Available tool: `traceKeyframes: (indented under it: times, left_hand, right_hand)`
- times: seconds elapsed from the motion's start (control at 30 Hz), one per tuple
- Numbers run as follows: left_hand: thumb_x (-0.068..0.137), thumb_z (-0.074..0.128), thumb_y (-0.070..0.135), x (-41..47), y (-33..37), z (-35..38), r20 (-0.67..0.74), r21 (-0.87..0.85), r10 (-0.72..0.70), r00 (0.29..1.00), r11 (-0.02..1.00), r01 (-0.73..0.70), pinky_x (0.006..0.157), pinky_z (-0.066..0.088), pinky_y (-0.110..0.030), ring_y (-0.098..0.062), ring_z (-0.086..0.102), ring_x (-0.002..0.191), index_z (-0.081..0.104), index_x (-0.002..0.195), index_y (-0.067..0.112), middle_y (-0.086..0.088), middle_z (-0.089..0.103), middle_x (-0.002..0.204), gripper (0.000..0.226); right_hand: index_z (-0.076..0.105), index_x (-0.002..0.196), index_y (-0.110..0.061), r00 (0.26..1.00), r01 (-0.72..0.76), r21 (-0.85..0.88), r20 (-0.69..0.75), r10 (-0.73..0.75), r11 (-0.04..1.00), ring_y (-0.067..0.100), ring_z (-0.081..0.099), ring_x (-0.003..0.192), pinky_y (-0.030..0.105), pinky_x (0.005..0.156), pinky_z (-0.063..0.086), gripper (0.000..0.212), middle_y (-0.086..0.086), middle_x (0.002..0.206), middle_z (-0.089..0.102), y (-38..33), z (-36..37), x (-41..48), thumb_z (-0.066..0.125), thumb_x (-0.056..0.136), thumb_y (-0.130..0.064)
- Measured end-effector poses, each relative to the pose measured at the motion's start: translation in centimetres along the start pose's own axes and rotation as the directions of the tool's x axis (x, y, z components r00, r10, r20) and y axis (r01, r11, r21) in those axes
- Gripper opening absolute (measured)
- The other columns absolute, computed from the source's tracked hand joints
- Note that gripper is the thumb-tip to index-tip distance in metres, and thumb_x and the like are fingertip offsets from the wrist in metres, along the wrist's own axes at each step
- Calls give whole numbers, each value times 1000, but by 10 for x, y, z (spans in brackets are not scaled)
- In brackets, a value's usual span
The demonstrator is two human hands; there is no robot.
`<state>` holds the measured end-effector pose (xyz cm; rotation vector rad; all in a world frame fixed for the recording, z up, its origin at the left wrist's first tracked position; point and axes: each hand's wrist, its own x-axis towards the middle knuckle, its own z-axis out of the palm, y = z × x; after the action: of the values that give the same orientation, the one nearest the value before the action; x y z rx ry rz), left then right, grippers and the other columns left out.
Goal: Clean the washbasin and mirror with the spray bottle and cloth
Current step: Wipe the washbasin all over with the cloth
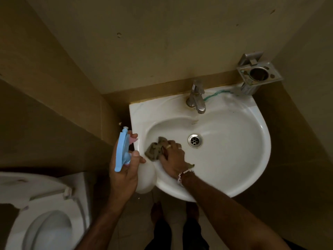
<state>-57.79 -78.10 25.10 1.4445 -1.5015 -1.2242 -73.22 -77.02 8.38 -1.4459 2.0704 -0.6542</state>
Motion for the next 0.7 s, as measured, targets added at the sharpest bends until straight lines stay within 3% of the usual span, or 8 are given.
traceKeyframes:
  times: [0.1,0.23,0.3,0.43,0.53,0.63,0.7]
  left_hand:
    - [93,51,-1,-2,-4,2,-19,-1,-3,1000,1000,3,70,40,2,17,57,78,57,99,-23,36,63,76,24]
    - [92,52,-1,-9,-6,6,-16,27,10,1000,1000,-10,70,40,1,15,57,77,57,97,-23,33,62,75,22]
    - [93,53,0,-14,-6,8,-18,37,23,1000,999,-22,72,39,1,16,56,79,57,95,-22,35,62,76,22]
    - [91,57,16,-20,-8,13,-32,-13,37,999,999,-38,76,41,-5,16,56,81,58,98,-21,34,63,79,37]
    - [93,55,6,-22,-11,14,-52,17,12,999,1000,-11,71,40,2,17,56,81,57,101,-21,36,62,80,28]
    - [93,52,0,-22,-9,13,-67,36,23,997,999,-21,73,39,2,14,57,79,60,90,-18,34,63,74,20]
    - [93,56,13,-21,-4,13,-82,1,28,996,1000,-28,74,39,3,13,57,81,61,87,-16,33,62,76,30]
  right_hand:
    - [50,137,-33,981,91,81,164,-103,993,26,47,115,41,97,41,58,1,127,52,4,-12,-26,41,87,-61]
    - [55,127,-34,914,237,126,308,-265,963,21,52,103,38,91,44,51,-5,113,54,43,-40,-50,61,83,-58]
    - [57,122,-33,898,289,57,330,-291,956,23,54,96,40,85,48,47,-4,108,55,72,-58,-54,64,82,-57]
    - [60,121,-28,923,330,-261,292,-252,907,33,58,89,43,73,52,48,6,107,59,120,-96,-41,56,81,-53]
    - [63,121,-21,976,183,-476,193,-100,860,40,55,97,47,79,49,49,11,110,57,131,-107,-17,53,80,-46]
    - [63,124,-22,988,57,-542,150,29,839,40,51,106,47,87,42,48,12,116,55,123,-100,-6,67,78,-35]
    - [60,127,-24,975,58,-519,214,64,853,37,47,114,45,93,38,50,10,124,51,111,-94,-12,66,81,-39]
